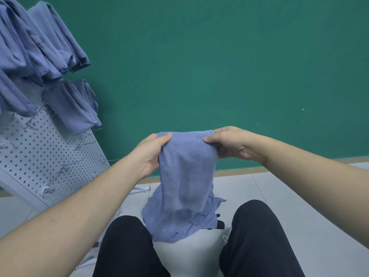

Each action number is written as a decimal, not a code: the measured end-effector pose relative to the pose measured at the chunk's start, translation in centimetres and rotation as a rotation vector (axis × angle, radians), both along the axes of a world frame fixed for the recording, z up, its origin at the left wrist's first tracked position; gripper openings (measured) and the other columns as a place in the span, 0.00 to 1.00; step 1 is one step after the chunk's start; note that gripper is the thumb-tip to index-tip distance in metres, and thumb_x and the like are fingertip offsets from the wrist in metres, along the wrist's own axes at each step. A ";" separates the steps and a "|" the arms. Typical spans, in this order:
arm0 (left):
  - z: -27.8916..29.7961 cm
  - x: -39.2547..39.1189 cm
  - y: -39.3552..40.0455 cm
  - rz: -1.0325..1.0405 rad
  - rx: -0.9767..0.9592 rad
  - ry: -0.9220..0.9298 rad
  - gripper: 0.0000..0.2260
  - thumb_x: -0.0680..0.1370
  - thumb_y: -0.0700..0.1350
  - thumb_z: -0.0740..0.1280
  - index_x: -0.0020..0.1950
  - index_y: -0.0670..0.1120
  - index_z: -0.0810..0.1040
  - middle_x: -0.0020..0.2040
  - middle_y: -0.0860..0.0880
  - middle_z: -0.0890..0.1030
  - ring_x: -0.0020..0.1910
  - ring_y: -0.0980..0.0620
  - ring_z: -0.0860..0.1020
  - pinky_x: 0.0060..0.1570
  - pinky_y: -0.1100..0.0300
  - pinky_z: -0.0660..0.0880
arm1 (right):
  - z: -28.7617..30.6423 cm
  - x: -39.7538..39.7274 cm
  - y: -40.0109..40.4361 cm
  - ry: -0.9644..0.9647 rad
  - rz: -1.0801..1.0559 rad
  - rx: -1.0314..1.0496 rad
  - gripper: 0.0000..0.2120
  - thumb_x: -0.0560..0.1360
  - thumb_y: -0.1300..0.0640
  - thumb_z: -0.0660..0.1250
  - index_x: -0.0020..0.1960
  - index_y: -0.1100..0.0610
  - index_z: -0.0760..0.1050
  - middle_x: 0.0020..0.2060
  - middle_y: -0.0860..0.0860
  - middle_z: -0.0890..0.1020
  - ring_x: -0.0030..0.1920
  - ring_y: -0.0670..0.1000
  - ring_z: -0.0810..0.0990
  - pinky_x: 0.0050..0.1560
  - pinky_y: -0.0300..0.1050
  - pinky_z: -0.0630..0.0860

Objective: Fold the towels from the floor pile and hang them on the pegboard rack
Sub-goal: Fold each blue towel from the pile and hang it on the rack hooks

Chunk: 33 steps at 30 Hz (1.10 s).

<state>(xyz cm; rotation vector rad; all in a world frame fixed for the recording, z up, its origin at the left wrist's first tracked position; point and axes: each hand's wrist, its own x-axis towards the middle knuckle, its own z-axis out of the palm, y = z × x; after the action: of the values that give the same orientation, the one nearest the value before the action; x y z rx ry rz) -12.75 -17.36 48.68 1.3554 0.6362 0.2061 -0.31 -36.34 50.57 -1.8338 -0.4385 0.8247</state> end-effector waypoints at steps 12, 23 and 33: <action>0.9 -0.1 0.3 -0.050 0.050 0.085 0.14 0.78 0.44 0.71 0.61 0.51 0.72 0.52 0.48 0.82 0.45 0.50 0.80 0.47 0.54 0.76 | 0.1 -0.8 0.9 -0.011 -0.108 0.110 0.12 0.82 0.58 0.61 0.61 0.46 0.78 0.45 0.49 0.79 0.43 0.50 0.76 0.46 0.45 0.78; 1.2 -1.2 0.5 -0.458 0.162 0.091 0.16 0.75 0.32 0.71 0.61 0.43 0.82 0.55 0.45 0.86 0.54 0.50 0.83 0.52 0.61 0.78 | 0.9 0.6 -0.5 -0.017 -0.007 0.080 0.09 0.75 0.60 0.72 0.55 0.56 0.84 0.51 0.48 0.87 0.53 0.48 0.83 0.54 0.43 0.79; 1.4 -0.9 0.3 -0.272 0.734 0.159 0.05 0.74 0.41 0.75 0.45 0.51 0.87 0.44 0.53 0.87 0.45 0.56 0.81 0.53 0.60 0.77 | 1.3 -0.3 -0.8 -0.507 0.219 -0.303 0.11 0.71 0.59 0.77 0.54 0.53 0.84 0.48 0.51 0.86 0.46 0.49 0.84 0.44 0.35 0.80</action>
<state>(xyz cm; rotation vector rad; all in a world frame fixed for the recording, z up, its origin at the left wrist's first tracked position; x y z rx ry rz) -13.67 -17.03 50.08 2.1653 0.5150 0.1125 -0.58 -37.12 51.89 -2.3124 -0.8873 0.5825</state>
